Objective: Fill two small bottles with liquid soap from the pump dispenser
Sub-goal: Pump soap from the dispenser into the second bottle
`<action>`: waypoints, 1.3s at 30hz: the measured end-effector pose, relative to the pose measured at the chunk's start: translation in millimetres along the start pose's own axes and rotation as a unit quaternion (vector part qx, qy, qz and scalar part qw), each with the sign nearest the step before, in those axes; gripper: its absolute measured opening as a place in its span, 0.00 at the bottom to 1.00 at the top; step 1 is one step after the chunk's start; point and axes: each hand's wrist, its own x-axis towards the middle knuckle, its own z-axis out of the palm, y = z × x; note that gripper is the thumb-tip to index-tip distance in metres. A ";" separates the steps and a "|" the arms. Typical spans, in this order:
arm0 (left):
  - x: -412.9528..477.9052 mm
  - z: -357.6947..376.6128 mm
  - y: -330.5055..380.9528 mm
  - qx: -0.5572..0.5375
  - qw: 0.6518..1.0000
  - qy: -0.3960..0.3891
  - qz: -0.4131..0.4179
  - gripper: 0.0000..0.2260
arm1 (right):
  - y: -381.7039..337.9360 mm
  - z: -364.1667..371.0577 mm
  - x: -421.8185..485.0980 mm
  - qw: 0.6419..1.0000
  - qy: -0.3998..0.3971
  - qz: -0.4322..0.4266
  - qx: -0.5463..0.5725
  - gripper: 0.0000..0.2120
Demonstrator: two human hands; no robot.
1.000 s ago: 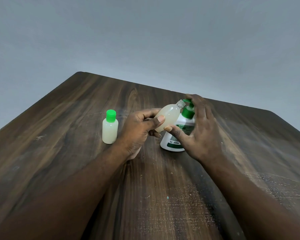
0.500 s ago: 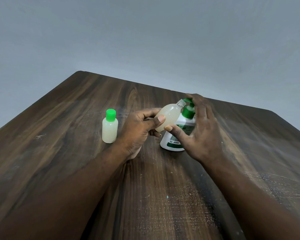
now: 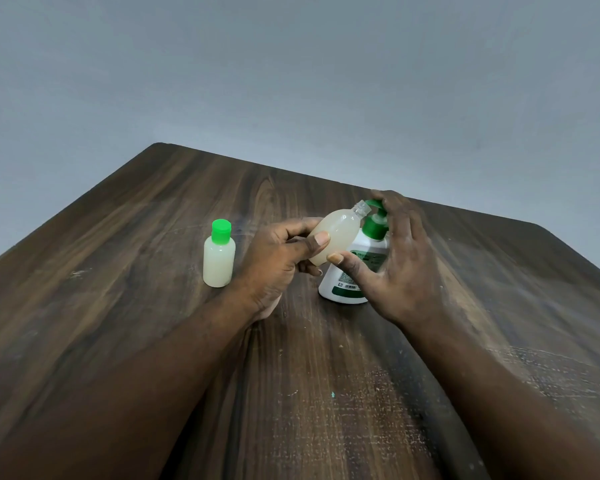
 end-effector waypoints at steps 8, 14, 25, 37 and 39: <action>-1.2 0.7 0.2 -0.003 1.000 0.001 -0.001 0.13 | -1.4 3.1 -0.9 1.000 -0.003 -0.002 0.000 0.47; -1.3 2.6 0.7 -0.004 1.000 0.004 -0.005 0.13 | -0.2 -0.9 -0.6 1.000 0.001 0.000 0.001 0.47; -1.9 3.7 3.1 0.002 1.000 0.021 -0.016 0.16 | -2.6 -4.2 0.9 1.000 -0.013 0.009 0.022 0.46; -15.5 8.1 27.1 0.048 0.998 0.048 0.007 0.10 | -5.6 -43.8 10.5 0.998 -0.050 0.020 0.010 0.40; -23.2 3.4 32.4 0.053 0.997 0.062 0.017 0.13 | -7.8 -49.6 10.8 0.999 -0.030 0.022 0.011 0.39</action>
